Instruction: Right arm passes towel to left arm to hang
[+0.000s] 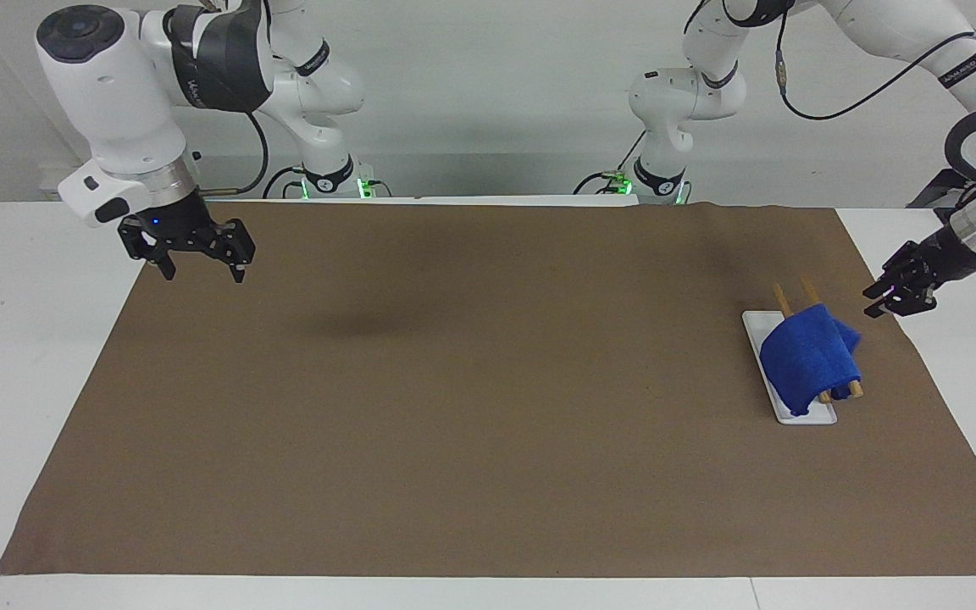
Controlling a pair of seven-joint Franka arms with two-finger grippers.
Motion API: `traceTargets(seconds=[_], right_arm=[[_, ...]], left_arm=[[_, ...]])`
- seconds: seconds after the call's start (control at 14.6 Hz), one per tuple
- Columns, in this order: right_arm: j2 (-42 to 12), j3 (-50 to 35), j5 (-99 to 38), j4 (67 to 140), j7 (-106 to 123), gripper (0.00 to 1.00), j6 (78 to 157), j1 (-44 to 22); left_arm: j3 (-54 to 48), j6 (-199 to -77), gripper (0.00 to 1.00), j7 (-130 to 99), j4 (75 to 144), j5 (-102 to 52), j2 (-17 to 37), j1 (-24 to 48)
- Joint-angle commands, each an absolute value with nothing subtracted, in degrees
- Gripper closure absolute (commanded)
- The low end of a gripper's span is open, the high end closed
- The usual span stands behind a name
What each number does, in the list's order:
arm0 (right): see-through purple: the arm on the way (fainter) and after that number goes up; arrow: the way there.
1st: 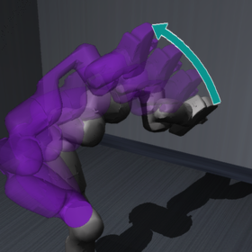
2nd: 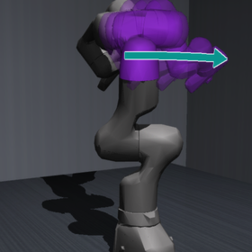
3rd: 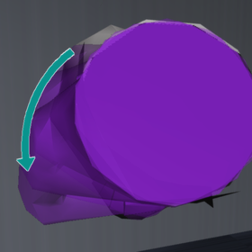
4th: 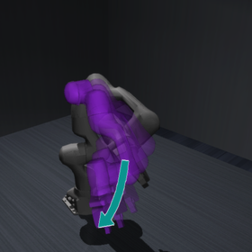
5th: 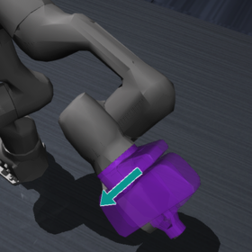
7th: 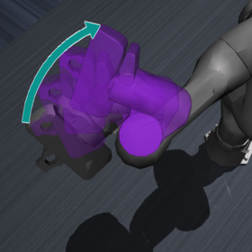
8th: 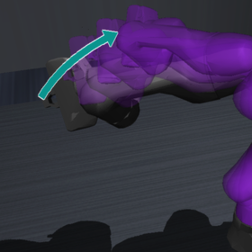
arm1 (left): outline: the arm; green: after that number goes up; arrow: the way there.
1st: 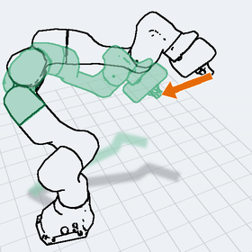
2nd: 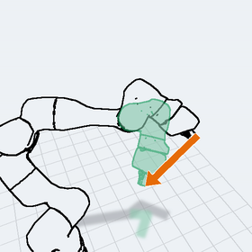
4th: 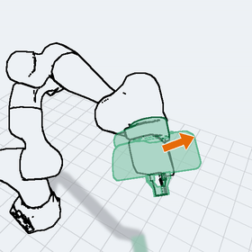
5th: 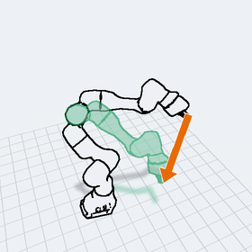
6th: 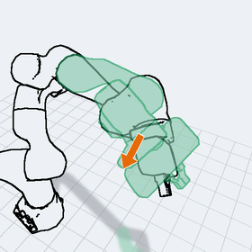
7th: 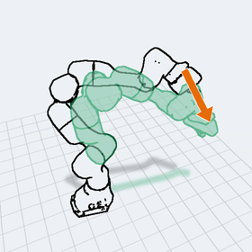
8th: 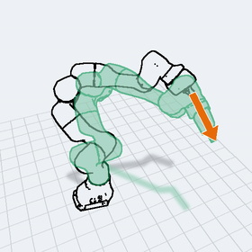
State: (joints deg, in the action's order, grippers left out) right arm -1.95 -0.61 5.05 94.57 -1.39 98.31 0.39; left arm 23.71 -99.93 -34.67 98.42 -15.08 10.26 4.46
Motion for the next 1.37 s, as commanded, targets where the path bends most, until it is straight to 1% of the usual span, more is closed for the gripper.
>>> traceTargets(seconds=[0.0,0.21,0.41,0.55,0.68,0.82,0.96,1.16,1.3], right_arm=[[-1.3,-0.9,5.0,95.4,-0.8,0.0,98.7,0.9],[-1.3,-1.0,5.0,95.4,-0.8,0.0,98.7,0.9],[-1.3,-0.9,5.0,95.4,-0.8,0.0,98.6,0.9],[-1.3,-0.9,5.0,95.5,-0.8,0.0,98.6,0.9],[-1.3,-0.9,5.0,95.4,-0.8,0.0,98.7,0.9],[-1.3,-1.0,5.0,95.4,-0.8,0.0,98.6,0.9],[-1.3,-0.9,5.0,95.4,-0.8,0.0,98.6,0.9],[-1.3,-0.9,5.0,95.4,-0.8,0.0,98.6,0.9],[-1.3,-0.9,5.0,95.4,-0.8,0.0,98.6,0.9]], left_arm=[[23.9,-100.0,0.0,-30.0,98.6,-13.2,9.4,5.3],[23.5,-103.3,0.0,-23.4,98.6,-13.1,9.7,5.4],[20.6,-104.9,0.0,-22.4,96.6,-11.0,10.0,5.4],[14.4,-102.5,0.0,-22.4,93.8,-2.4,9.9,6.0],[6.4,-100.3,0.0,-22.3,92.7,5.8,9.6,6.0],[2.1,-96.8,0.0,-22.1,90.4,8.3,9.2,6.1],[1.0,-94.1,0.0,-15.9,87.5,8.2,8.5,6.9],[2.1,-94.4,0.0,-6.1,87.4,7.2,6.7,7.3],[4.1,-94.8,0.0,-2.3,87.4,3.9,6.7,7.6]])
